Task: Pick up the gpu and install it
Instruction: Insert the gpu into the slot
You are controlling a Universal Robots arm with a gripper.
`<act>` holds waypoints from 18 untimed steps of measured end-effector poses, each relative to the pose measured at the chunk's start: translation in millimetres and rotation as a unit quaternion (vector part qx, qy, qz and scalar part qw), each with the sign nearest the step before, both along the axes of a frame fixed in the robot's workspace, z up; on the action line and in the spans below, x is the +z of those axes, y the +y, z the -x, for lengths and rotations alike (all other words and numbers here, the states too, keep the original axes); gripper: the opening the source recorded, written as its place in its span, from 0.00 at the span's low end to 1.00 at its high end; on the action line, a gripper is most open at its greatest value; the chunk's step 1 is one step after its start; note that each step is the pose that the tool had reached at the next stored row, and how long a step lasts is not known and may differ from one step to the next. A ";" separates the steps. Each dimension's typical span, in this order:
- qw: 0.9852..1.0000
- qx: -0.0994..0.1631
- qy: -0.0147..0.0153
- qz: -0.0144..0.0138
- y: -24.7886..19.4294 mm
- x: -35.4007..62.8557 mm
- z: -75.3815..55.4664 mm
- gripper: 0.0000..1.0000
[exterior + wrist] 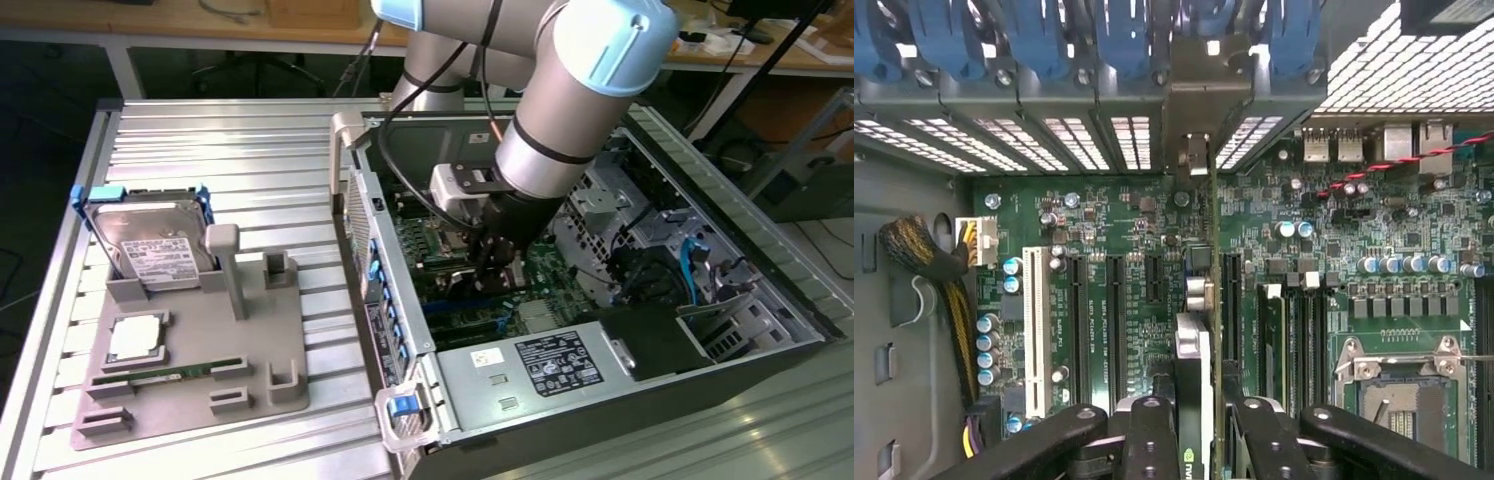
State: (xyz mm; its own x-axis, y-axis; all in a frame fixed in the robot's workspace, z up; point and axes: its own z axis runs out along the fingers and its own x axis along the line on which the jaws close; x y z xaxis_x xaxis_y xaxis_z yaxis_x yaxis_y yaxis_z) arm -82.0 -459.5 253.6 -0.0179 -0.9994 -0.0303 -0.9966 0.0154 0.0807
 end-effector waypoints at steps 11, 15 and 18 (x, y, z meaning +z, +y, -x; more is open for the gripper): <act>1.000 0.000 0.001 0.001 -0.3 -9.9 0.1 0.27; 1.000 0.000 0.002 -0.001 0.0 -0.1 0.0 0.27; 1.000 0.000 0.003 0.000 -0.5 6.5 0.1 0.27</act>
State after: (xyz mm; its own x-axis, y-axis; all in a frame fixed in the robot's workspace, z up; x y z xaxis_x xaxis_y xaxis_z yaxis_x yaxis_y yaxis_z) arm -82.1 -460.0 260.1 -0.0186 -0.9994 -0.0297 -0.9961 0.0160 0.0867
